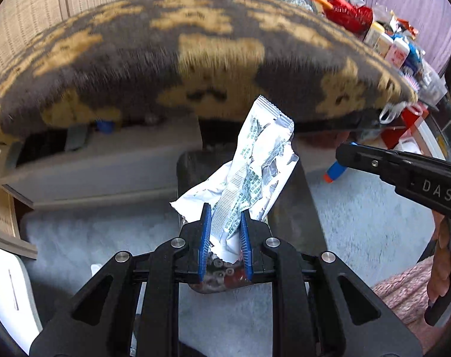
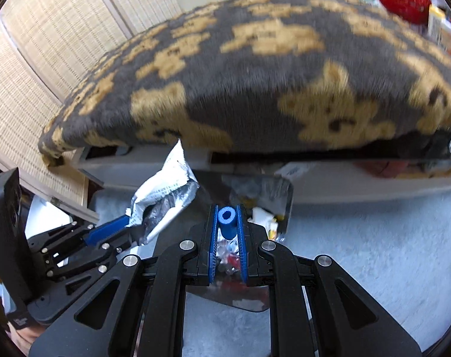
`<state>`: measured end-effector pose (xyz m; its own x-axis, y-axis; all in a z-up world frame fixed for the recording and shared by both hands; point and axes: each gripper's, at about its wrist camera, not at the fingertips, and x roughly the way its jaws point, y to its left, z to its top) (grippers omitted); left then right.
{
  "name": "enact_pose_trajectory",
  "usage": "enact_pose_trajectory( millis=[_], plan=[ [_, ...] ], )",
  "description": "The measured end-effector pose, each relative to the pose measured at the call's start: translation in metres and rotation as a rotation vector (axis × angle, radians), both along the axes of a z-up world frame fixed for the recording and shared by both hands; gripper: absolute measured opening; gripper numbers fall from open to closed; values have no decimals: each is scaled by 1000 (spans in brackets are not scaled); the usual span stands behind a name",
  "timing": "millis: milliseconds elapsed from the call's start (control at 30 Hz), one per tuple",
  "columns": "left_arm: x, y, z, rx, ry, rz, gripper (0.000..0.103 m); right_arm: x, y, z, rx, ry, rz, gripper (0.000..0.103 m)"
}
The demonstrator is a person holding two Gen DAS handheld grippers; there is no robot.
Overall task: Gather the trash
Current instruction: 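Carry the foil wrapper and blue cap over the bin and open both tools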
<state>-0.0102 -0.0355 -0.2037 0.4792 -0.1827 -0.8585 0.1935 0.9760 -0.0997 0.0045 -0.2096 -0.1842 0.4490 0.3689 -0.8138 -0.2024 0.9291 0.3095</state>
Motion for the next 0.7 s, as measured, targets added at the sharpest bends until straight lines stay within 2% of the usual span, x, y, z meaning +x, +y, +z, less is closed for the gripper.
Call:
enact_pose_trajectory(
  millis=[267, 500, 700],
  plan=[
    [8, -5, -38, -22, 99, -11, 18, 7, 9, -44, -31, 67, 3, 14],
    [14, -11, -49, -17, 126, -25, 19, 13, 13, -51, -42, 85, -1, 15],
    [14, -12, -50, 1, 124, -37, 27, 20, 9, -56, -42, 107, -19, 19]
  ],
)
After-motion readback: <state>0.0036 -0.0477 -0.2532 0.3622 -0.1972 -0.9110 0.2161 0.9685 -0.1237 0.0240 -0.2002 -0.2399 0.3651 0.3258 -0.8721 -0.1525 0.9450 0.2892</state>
